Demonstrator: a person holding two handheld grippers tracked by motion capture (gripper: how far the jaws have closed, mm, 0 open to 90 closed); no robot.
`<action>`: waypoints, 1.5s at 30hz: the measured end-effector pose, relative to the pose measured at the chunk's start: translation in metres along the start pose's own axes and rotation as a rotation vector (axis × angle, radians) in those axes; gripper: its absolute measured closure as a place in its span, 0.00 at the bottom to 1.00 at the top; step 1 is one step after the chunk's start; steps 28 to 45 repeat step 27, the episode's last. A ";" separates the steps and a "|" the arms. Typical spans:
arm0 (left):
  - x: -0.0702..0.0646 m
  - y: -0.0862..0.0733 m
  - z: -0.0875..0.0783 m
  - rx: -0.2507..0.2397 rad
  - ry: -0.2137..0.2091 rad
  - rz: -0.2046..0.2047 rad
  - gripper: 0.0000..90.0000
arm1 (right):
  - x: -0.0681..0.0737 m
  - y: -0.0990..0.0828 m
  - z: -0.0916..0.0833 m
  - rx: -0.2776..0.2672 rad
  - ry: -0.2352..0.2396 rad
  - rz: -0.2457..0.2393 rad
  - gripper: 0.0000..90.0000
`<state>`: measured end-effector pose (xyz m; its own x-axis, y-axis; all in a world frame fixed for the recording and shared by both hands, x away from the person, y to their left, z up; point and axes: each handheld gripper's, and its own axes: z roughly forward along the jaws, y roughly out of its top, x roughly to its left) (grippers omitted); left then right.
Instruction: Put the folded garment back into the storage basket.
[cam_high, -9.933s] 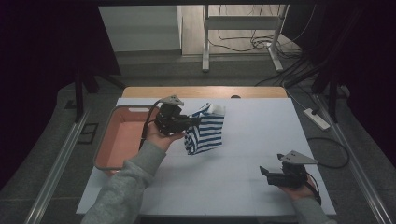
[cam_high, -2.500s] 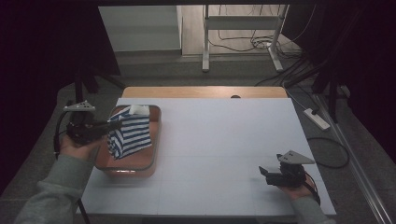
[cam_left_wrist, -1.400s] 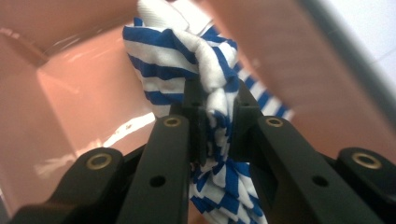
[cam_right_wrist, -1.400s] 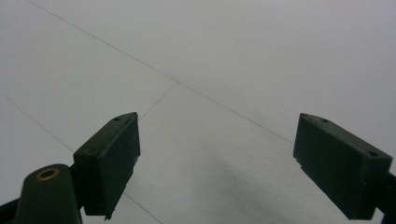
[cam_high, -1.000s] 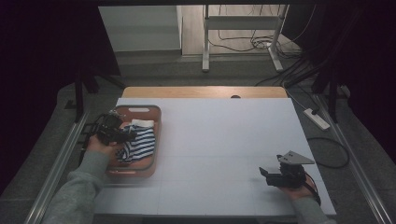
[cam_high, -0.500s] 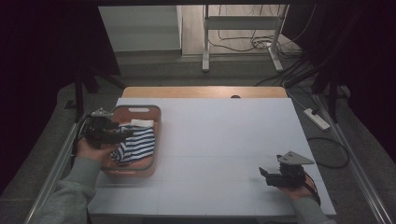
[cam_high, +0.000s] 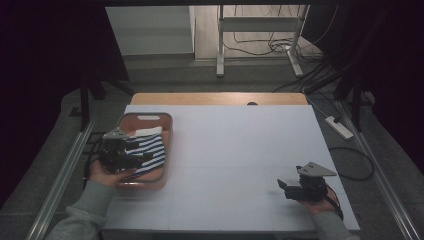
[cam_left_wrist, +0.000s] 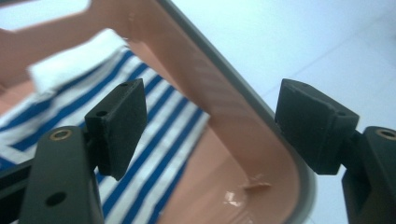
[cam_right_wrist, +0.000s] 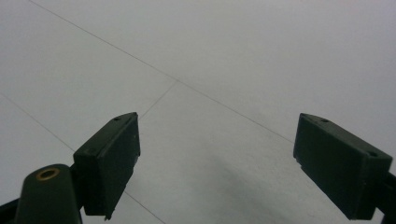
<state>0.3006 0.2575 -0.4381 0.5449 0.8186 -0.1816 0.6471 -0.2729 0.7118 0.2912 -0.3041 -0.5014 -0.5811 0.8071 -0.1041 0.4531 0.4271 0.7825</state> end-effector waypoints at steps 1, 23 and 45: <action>-0.005 -0.004 0.002 0.002 -0.014 0.007 0.28 | 0.000 0.000 0.000 0.000 0.000 0.000 0.17; -0.035 -0.026 0.010 -0.017 -0.100 0.048 0.27 | 0.000 0.001 -0.001 -0.015 0.004 -0.007 0.17; -0.035 -0.026 0.010 -0.020 -0.103 0.046 0.27 | 0.000 0.001 -0.001 -0.017 0.005 -0.007 0.17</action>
